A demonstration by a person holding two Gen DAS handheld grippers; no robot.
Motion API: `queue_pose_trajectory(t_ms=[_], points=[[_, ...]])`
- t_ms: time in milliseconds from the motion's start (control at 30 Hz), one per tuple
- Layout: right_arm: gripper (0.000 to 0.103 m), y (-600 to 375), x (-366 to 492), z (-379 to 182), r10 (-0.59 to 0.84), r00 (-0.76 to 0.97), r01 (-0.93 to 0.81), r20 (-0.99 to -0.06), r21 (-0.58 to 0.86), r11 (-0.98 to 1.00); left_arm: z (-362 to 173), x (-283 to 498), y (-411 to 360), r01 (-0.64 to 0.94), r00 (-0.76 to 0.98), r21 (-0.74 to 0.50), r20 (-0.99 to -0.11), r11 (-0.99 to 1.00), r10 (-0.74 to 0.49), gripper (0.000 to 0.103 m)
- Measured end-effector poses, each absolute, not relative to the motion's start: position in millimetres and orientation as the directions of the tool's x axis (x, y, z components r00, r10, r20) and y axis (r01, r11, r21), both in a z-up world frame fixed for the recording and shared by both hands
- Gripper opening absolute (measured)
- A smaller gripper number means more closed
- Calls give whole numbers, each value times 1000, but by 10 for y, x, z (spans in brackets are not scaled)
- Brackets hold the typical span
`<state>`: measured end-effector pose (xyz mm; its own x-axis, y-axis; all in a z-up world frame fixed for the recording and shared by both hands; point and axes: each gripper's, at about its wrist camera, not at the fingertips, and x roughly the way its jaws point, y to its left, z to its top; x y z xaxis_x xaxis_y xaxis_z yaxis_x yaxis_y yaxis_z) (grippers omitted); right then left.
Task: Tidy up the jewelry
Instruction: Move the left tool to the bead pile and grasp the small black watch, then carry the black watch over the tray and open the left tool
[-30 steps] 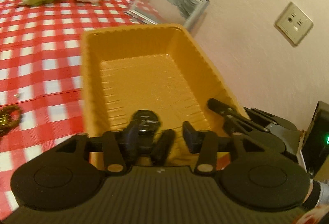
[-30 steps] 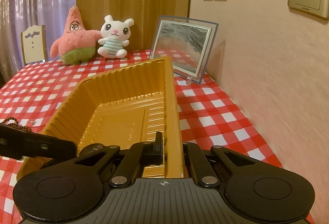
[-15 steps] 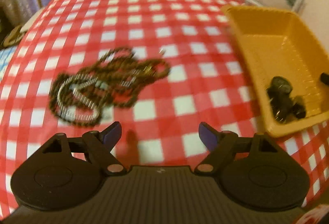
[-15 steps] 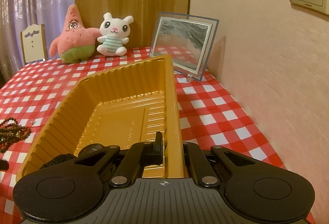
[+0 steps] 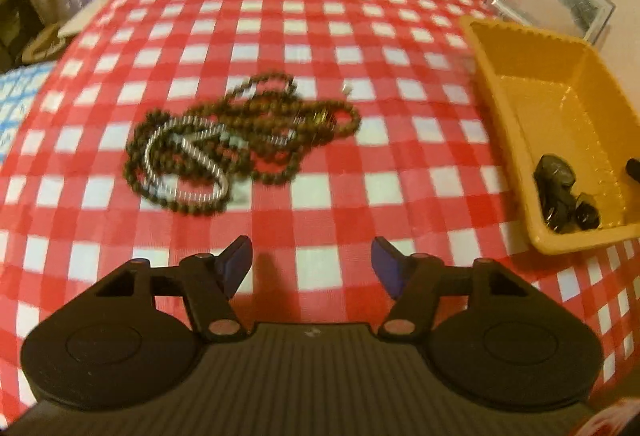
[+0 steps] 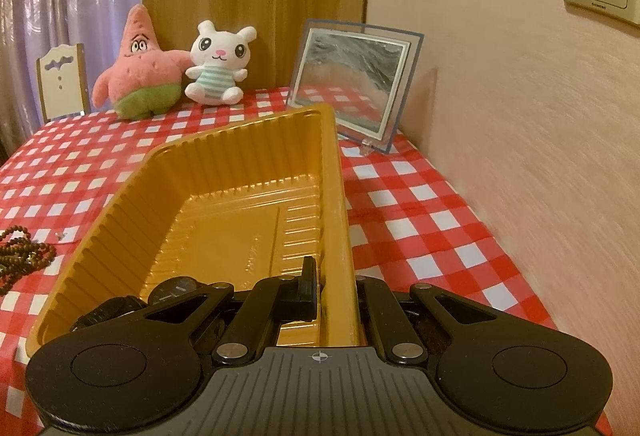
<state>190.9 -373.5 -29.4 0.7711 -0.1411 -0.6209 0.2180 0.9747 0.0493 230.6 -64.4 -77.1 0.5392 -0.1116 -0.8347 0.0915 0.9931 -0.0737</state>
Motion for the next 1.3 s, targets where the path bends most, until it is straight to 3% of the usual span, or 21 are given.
queue_pose_trajectory(t_ms=[200,333,667,800,1300], points=[[4,-3703,1920,-297,-172,787,232,-593,26,972,-694,2484,-765,195,575,-63,-801,979,-166,62],[4,-3690,1998,-290,-181,801,237,-570,25,971,-730,2681,-911,264,586,-32,-789,964,-186,46],[4,-3608,2393,-301,-191,817,238,-545,15,971,-870,3172,-1008,311,607,2,-770,950,-197,32],[4,-3584,2514,-308,-184,816,231,-548,17,973,-961,3355,-1021,328,598,17,-778,945,-194,20],[4,-3610,2628,-348,-177,801,236,-572,30,971,-1120,3670,-1089,359,595,51,-782,932,-187,14]])
